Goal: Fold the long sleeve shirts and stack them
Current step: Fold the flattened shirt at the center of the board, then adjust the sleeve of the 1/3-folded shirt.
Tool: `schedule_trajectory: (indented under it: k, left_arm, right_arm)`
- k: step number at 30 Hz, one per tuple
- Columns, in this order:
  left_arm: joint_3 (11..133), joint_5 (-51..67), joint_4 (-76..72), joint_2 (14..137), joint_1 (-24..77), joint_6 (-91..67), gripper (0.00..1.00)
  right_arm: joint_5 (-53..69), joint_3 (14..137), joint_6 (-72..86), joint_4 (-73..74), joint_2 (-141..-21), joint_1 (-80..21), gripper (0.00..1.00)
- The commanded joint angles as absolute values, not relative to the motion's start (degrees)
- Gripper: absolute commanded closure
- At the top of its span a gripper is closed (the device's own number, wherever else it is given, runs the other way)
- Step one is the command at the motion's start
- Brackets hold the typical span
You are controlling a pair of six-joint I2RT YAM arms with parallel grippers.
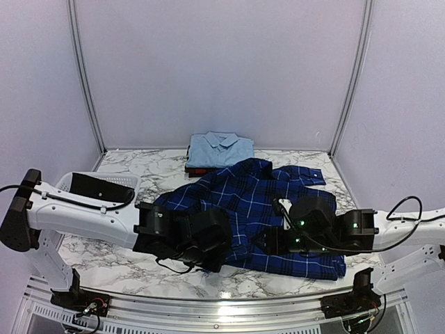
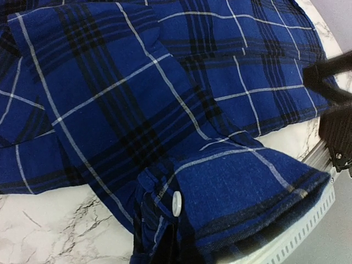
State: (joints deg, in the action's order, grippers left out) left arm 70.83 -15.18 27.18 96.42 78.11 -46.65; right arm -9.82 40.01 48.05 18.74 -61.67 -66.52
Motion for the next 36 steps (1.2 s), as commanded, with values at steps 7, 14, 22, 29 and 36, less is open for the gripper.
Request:
schedule_trajectory:
  k: [7,14,22,29,36]
  left_arm:
    - [73.00,-12.05,27.16,96.69,78.84,-51.76,0.45]
    - [63.31,-11.59,25.96,86.17,79.92,-53.63,0.38]
    - [51.99,-9.86,22.77,79.73,80.77,-58.13,0.49]
    - [48.99,-7.37,18.36,84.07,80.83,-59.42,0.56]
    - [50.06,-5.69,15.74,89.50,81.74,-60.68,0.65]
  right_arm:
    - [-16.28,34.30,62.96,21.10,-60.91,-76.35,0.46]
    - [-19.82,32.80,68.87,22.19,-61.17,-83.02,0.46]
    - [-23.02,31.65,77.52,21.70,-63.89,-92.14,0.46]
    - [-24.06,32.82,82.17,19.62,-71.83,-93.69,0.45]
    - [-26.58,33.57,86.04,21.08,-74.86,-93.64,0.47]
